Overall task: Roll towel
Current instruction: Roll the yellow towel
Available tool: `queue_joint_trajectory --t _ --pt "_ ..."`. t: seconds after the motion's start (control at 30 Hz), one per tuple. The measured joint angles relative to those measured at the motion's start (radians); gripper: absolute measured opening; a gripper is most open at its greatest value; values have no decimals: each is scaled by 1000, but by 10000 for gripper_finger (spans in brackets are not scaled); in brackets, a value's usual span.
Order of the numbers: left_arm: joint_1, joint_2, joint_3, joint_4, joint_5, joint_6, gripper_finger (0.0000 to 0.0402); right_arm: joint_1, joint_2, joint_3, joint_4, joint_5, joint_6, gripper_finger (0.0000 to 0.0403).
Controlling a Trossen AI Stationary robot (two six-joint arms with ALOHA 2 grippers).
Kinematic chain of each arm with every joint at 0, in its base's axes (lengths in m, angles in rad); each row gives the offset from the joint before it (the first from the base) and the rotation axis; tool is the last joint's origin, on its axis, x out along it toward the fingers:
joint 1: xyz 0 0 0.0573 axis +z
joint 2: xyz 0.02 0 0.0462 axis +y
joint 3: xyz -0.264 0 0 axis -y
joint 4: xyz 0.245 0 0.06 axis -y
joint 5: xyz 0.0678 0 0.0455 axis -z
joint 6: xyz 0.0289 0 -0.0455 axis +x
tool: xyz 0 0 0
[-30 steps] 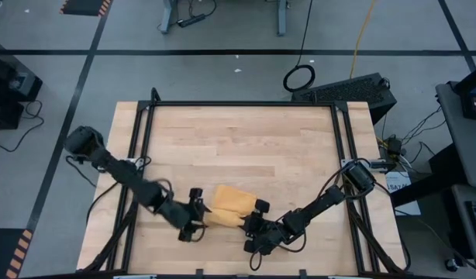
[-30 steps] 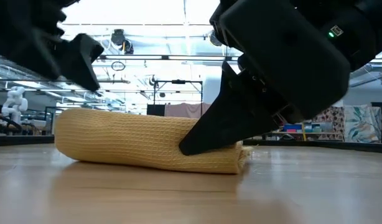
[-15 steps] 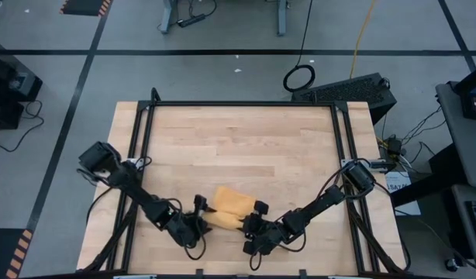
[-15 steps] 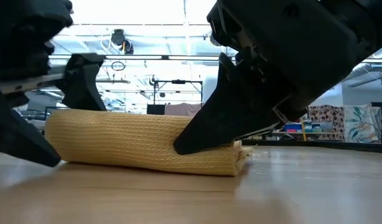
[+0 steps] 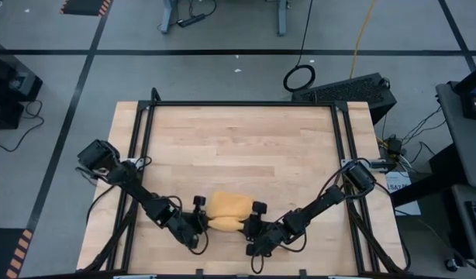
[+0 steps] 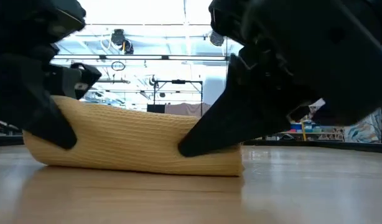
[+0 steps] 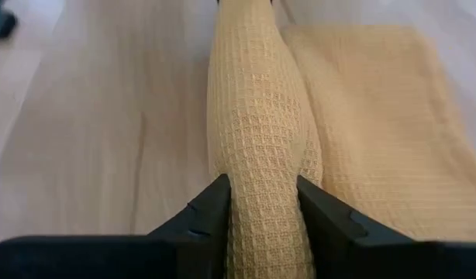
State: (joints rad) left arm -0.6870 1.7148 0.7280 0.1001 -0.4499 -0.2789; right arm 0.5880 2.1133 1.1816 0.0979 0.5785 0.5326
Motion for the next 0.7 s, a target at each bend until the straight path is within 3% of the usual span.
queue_joint_trajectory --t 0.07,0.23,0.4,0.6,0.7 --pt "17 -6 0 1 67 -59 46 1 -15 -1 -11 2 -54 124" --pt "69 -7 2 3 222 -183 46 22 -67 -5 -18 31 -123 186" --pt "96 -7 2 -5 296 -223 62 78 -89 -4 -9 73 -164 235" --pt "126 -7 2 17 398 -328 72 169 -62 -1 56 219 -276 245" --pt "134 -6 0 52 462 -343 59 179 -34 -2 122 231 -351 242"
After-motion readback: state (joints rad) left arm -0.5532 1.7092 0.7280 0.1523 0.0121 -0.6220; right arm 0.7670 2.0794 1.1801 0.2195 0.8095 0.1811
